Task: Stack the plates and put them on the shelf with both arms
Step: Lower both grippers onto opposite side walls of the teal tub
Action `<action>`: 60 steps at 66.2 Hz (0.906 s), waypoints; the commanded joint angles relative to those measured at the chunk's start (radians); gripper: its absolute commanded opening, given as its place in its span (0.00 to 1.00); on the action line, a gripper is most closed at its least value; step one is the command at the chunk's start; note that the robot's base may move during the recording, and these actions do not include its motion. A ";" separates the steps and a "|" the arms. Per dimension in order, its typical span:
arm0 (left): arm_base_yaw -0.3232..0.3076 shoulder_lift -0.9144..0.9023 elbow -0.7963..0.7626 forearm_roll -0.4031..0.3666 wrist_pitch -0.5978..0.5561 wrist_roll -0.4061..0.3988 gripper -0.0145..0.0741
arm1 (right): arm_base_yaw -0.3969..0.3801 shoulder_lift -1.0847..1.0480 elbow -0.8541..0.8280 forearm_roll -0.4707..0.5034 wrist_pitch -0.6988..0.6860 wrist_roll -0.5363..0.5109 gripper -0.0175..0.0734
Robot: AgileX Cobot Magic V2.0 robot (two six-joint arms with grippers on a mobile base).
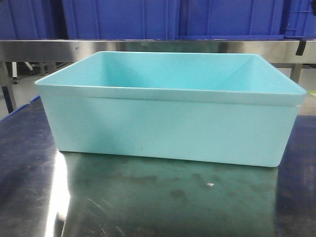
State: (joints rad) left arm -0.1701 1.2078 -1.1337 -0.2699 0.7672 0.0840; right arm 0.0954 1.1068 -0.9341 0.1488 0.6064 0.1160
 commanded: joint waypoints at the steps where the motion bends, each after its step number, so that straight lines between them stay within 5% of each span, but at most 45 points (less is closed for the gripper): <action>1: -0.044 0.009 -0.049 -0.035 -0.076 -0.001 0.74 | 0.002 0.004 -0.045 0.023 -0.065 -0.004 0.82; 19: -0.133 0.148 -0.154 -0.034 -0.091 -0.001 0.74 | 0.002 0.061 -0.046 0.035 -0.094 -0.004 0.82; 60: -0.175 0.383 -0.251 -0.034 -0.098 -0.001 0.74 | 0.002 0.220 -0.177 0.035 -0.057 -0.004 0.82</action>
State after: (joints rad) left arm -0.3375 1.6144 -1.3473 -0.2838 0.7237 0.0840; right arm 0.0954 1.3332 -1.0673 0.1760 0.5952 0.1160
